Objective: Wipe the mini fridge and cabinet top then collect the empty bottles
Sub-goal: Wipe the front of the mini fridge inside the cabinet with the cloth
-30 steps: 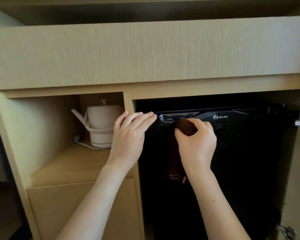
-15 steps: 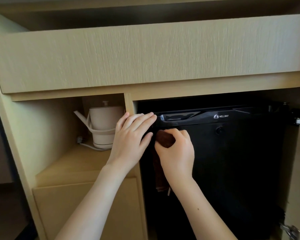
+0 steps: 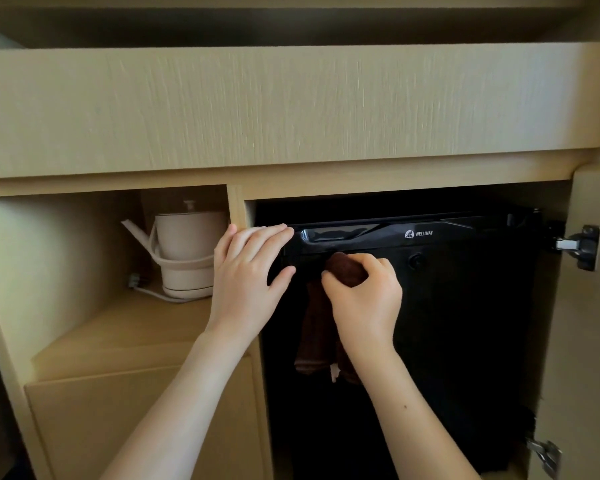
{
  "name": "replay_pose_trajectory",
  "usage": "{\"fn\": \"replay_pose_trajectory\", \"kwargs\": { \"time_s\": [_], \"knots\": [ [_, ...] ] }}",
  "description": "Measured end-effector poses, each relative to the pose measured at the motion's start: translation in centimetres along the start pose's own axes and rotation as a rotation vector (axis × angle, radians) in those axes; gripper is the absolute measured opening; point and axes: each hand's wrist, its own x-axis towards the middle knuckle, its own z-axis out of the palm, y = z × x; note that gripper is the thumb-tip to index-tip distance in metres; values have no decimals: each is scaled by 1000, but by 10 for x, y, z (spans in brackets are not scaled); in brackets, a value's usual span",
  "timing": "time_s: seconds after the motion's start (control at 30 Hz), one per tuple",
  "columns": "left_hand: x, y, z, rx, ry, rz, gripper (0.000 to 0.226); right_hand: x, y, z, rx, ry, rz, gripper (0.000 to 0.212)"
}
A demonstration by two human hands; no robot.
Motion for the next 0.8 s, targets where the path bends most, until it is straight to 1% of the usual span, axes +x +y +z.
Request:
{"fn": "replay_pose_trajectory", "kwargs": {
  "time_s": [0.1,0.2,0.33,0.43,0.5,0.63,0.73,0.8],
  "knots": [
    [0,2,1,-8,11,-4,49,23,7,-26,3,103,76,21],
    [1,7,2,13,14,-18,48,26,12,-29,-28,110,63,21],
    [2,17,6,67,10,-10,48,24,18,-34,-8,54,16,19],
    [1,19,9,55,7,17,50,39,28,-54,3,148,70,19],
    [1,19,11,37,4,35,50,41,35,-59,-12,178,66,21],
    [-1,22,17,-42,1,43,50,28,44,-50,3,118,44,21],
    [-5,27,19,-84,-19,-10,51,26,54,-58,15,54,33,21],
    [-7,29,18,-102,-34,-37,53,29,64,-68,15,67,54,20]
  ]
}}
